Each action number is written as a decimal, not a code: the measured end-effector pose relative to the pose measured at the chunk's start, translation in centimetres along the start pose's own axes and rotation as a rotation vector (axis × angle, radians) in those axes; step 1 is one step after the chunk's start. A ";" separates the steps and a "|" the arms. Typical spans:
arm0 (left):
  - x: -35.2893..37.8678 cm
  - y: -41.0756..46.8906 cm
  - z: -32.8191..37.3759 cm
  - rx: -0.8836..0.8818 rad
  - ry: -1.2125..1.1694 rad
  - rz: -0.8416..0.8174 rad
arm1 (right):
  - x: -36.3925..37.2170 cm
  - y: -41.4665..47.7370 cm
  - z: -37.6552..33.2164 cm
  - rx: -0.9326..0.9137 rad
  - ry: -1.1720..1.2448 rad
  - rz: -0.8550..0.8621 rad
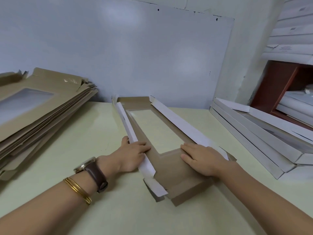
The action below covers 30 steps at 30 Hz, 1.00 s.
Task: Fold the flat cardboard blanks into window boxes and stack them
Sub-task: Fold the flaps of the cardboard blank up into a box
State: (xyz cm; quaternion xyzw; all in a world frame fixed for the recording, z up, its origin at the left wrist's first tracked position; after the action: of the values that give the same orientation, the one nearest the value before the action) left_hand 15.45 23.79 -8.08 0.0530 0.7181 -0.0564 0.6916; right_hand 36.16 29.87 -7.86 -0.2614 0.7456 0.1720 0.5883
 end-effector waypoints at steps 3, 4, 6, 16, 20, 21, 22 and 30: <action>-0.2 -0.4 -0.3 0.012 -0.038 -0.002 | 0.0 -1.0 -0.9 0.038 -0.022 0.004; -0.3 -0.4 -0.5 0.018 -0.044 -0.002 | 0.0 -1.2 -1.1 0.050 -0.035 0.005; -0.2 -0.2 -0.7 0.025 -0.025 -0.003 | -0.1 -1.5 -1.8 0.068 -0.072 0.005; 1.0 2.0 -4.2 -0.047 0.404 -0.012 | 0.5 -0.9 -5.3 0.097 -0.214 0.058; -0.4 2.2 -5.6 -0.100 0.406 -0.030 | 0.9 -0.2 -6.3 0.101 -0.227 0.083; -1.1 2.2 -5.8 -0.124 0.407 -0.020 | 0.9 0.0 -6.3 0.108 -0.225 0.086; -1.7 2.2 -5.9 -0.137 0.422 -0.009 | 0.9 0.2 -6.4 0.117 -0.220 0.085; -4.4 1.8 -4.0 -0.079 0.672 -0.024 | 2.0 0.7 -6.0 0.155 -0.195 0.087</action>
State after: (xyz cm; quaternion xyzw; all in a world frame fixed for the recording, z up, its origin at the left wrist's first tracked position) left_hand 11.92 26.18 -3.59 0.0332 0.9082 -0.0159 0.4169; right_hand 30.68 26.67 -8.35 -0.1648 0.7066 0.1637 0.6684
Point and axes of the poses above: each hand's wrist, its own y-axis towards the middle knuckle, its own x-axis out of the palm, z = x × y, the point moved 6 cm from there along y, towards the middle knuckle, and after that the axes turned 15 degrees about y, right-handed, at the moved point
